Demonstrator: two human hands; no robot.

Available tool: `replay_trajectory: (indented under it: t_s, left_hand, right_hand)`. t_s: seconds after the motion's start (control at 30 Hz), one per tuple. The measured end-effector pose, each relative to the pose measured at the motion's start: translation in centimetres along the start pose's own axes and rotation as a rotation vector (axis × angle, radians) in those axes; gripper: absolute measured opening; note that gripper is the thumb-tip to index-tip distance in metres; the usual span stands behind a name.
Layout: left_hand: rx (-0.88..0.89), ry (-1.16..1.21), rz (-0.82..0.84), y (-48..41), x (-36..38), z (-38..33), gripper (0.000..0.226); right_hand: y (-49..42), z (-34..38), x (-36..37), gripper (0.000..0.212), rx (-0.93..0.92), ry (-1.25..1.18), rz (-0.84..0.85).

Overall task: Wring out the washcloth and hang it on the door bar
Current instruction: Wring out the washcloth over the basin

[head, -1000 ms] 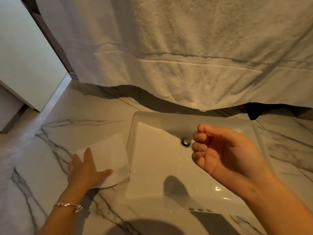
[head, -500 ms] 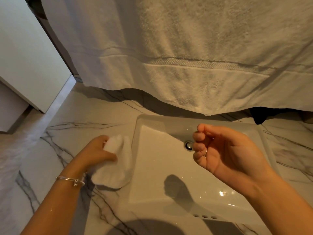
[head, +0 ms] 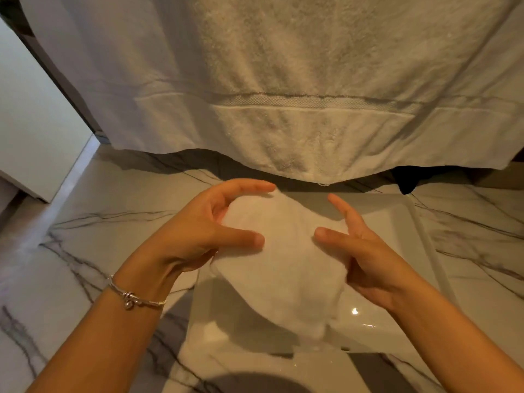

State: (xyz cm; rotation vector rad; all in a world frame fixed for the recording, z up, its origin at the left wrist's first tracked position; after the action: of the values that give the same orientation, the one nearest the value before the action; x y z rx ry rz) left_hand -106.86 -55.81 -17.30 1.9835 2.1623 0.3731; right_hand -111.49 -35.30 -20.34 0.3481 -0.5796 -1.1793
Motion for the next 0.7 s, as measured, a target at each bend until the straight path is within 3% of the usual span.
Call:
replay_trajectory:
  t_s: [0.1,0.2,0.3,0.37,0.43,0.5,0.63,0.7]
  left_hand:
    - [0.014,-0.192,-0.063,0.4,0.2,1.0,0.067]
    - [0.071,-0.276,-0.18,0.4,1.1,1.5,0.058]
    - [0.193,-0.359,-0.216,0.5,2.3,1.5,0.051]
    - [0.321,-0.639,-0.188,0.4,2.5,1.7,0.045]
    - [0.362,-0.977,-0.111,0.0,2.4,2.6,0.041]
    - [0.289,-1.155,-0.057,-0.3,1.9,3.6,0.038]
    - [0.126,-0.941,0.076,-0.3,2.3,5.5,0.053]
    - [0.071,-0.976,0.146,0.0,3.2,6.5,0.066]
  right_hand:
    - [0.0,0.3,-0.7,0.103,-0.063,0.089,-0.007]
    - [0.0,-0.6,-0.7,0.108,-0.058,0.44,0.035]
    - [-0.2,-1.6,0.1,0.073,-0.116,0.8,0.175]
    - [-0.4,-2.3,0.8,0.048,-0.128,0.975,0.249]
    - [-1.1,-2.7,0.8,0.029,-0.17,1.148,0.204]
    - [-1.5,-2.7,0.4,0.018,-0.203,1.246,0.115]
    - [-1.5,-2.7,0.8,0.016,-0.231,1.21,0.113]
    - [-1.6,-2.6,1.1,0.024,-0.271,1.174,0.12]
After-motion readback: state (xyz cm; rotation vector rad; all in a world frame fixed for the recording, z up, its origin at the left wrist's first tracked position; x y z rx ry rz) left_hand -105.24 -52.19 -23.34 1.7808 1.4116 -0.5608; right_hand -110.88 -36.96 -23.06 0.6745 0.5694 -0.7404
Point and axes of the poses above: each hand's wrist, its own y-axis away from the middle knuckle, its own x-axis out of the palm, z = x × y, the point moved 4 cm from there along -y, towards the middle knuckle, and after that the axes turned 12 degrees about -z, right-handed, at the moved point
